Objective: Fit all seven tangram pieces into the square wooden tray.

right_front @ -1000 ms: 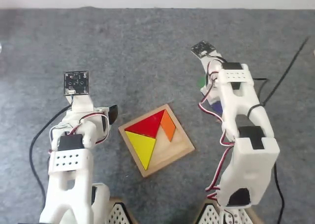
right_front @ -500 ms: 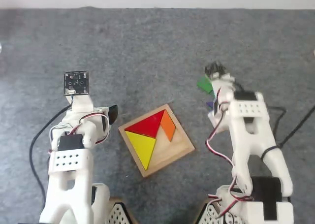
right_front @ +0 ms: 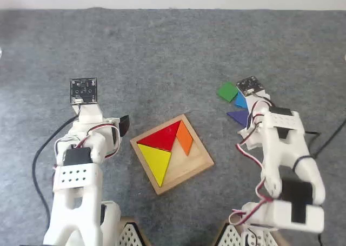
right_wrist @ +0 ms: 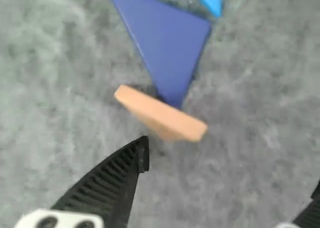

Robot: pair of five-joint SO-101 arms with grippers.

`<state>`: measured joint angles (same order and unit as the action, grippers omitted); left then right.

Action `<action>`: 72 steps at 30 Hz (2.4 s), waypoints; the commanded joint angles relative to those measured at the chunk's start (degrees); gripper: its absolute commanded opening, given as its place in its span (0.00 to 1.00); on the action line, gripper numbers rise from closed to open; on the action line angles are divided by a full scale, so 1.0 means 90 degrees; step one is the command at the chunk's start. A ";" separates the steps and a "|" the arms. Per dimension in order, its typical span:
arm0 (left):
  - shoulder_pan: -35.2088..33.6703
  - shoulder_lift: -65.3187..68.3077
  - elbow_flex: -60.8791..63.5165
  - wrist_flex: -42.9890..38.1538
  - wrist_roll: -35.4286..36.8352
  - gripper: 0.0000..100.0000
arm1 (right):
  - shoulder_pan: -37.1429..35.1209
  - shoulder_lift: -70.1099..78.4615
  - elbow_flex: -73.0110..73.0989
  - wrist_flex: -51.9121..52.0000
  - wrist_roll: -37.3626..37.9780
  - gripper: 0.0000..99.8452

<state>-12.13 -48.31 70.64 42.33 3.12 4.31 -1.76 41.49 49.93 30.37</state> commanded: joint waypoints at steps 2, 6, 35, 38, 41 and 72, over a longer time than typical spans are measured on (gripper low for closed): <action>-0.0010 -0.0166 -0.0063 -0.0098 0.0039 0.27 | -0.0347 0.0386 -0.0361 -0.0581 0.0147 0.48; -0.0010 -0.0166 -0.0063 -0.0107 0.0039 0.27 | -0.0562 0.0396 -0.0537 -0.0591 0.0039 0.48; -0.0029 -0.0166 -0.0073 -0.0098 0.0029 0.27 | -0.0864 0.0337 -0.0400 0.0298 -0.0938 0.19; -0.0029 -0.0166 -0.0073 -0.0098 0.0029 0.27 | -0.0786 0.0337 -0.0400 0.0347 -0.0938 0.19; -0.0029 -0.0166 -0.0073 -0.0098 0.0029 0.27 | -0.0679 0.0347 -0.0400 0.0347 -0.0938 0.15; -0.0020 -0.0166 -0.0083 -0.0107 0.0029 0.27 | -0.2320 0.0337 -0.3370 0.3092 -0.1973 0.01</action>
<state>-12.13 -48.31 70.64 42.33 3.12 -11.52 1.93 19.16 74.64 16.13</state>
